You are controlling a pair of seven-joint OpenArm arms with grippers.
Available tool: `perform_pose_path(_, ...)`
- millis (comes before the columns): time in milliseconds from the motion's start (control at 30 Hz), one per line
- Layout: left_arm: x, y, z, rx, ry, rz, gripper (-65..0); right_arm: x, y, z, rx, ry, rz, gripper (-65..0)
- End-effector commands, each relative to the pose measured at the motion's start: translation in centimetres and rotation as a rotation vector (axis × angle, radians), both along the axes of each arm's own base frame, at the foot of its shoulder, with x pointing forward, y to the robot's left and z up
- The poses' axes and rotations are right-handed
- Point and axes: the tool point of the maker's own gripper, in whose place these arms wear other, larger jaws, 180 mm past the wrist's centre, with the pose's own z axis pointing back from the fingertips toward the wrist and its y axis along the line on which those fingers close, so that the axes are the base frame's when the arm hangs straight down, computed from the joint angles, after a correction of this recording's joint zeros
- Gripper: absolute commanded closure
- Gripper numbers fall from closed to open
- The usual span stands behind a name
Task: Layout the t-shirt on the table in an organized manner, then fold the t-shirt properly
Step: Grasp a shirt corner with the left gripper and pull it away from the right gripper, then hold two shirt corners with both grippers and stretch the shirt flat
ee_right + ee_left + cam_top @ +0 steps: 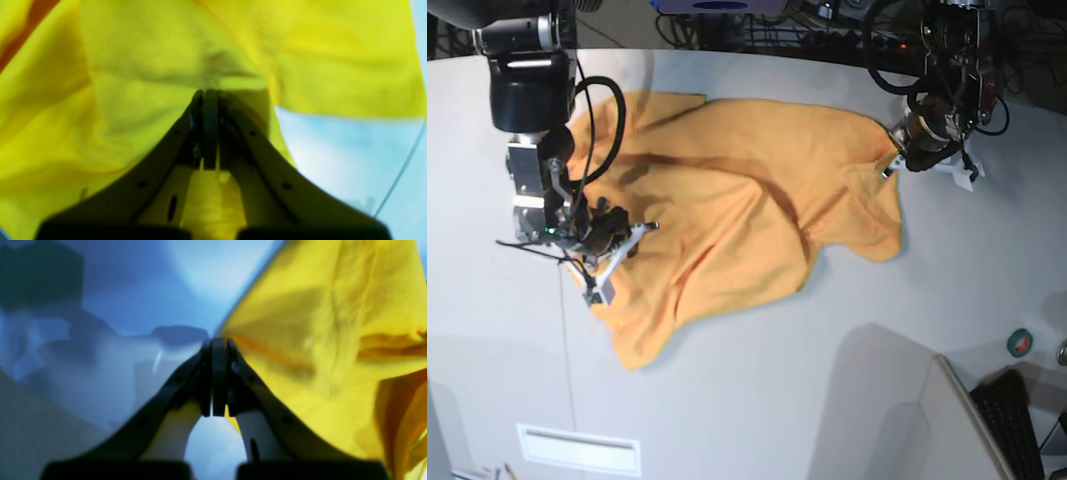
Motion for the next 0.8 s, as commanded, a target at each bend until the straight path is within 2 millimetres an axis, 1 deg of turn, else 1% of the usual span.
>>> perform_pose_path(0,2.3,0.4,1.4,0.021,-0.062,-0.011,0.0,2.1,-1.3,1.1,-0.024,-0.043,-0.012,0.0)
perform_pose_path(100,5.8,-1.1,2.2,0.012,-0.108,-0.060,0.0,5.3,-2.5,2.0,-0.027,-0.063,-0.043,0.0)
perform_pose_path(200,9.4,-2.7,2.7,-0.001,-0.136,-0.100,0.0,8.2,-5.6,2.9,-0.065,-0.099,-0.129,0.0)
perform_pose_path(267,11.5,-3.6,3.1,-0.013,-0.151,-0.114,0.0,10.1,-7.2,4.0,-0.087,-0.145,-0.183,0.0)
perform_pose_path(333,12.5,-4.6,3.6,-0.032,-0.172,-0.116,0.0,11.3,-8.7,5.4,-0.100,-0.177,-0.207,0.0)
perform_pose_path(400,12.7,-5.2,4.0,-0.039,-0.185,-0.128,0.0,12.1,-9.6,7.1,-0.118,-0.227,-0.207,0.0)
perform_pose_path(467,11.6,-5.2,3.8,-0.040,-0.180,-0.127,0.0,11.4,-10.4,8.3,-0.149,-0.252,-0.192,0.0)
perform_pose_path(500,11.0,-5.2,4.0,-0.039,-0.186,-0.131,0.0,10.9,-10.4,9.3,-0.166,-0.276,-0.176,0.0)
perform_pose_path(567,10.4,-5.7,4.9,-0.038,-0.213,-0.150,0.0,9.1,-9.8,10.7,-0.190,-0.316,-0.143,0.0)
perform_pose_path(600,10.1,-6.2,5.5,-0.040,-0.229,-0.165,0.0,8.0,-9.4,11.4,-0.201,-0.334,-0.124,0.0)
perform_pose_path(667,10.1,-7.4,6.8,-0.045,-0.266,-0.199,0.0,5.4,-8.2,12.3,-0.216,-0.350,-0.085,0.0)
perform_pose_path(700,10.2,-8.2,7.1,-0.047,-0.274,-0.223,0.0,4.2,-7.8,12.4,-0.220,-0.346,-0.072,0.0)
perform_pose_path(733,10.0,-9.4,6.9,-0.055,-0.268,-0.260,0.0,2.9,-6.6,12.3,-0.209,-0.334,-0.054,0.0)
perform_pose_path(767,10.1,-10.2,7.0,-0.056,-0.267,-0.290,0.0,1.6,-5.4,11.7,-0.200,-0.311,-0.032,0.0)
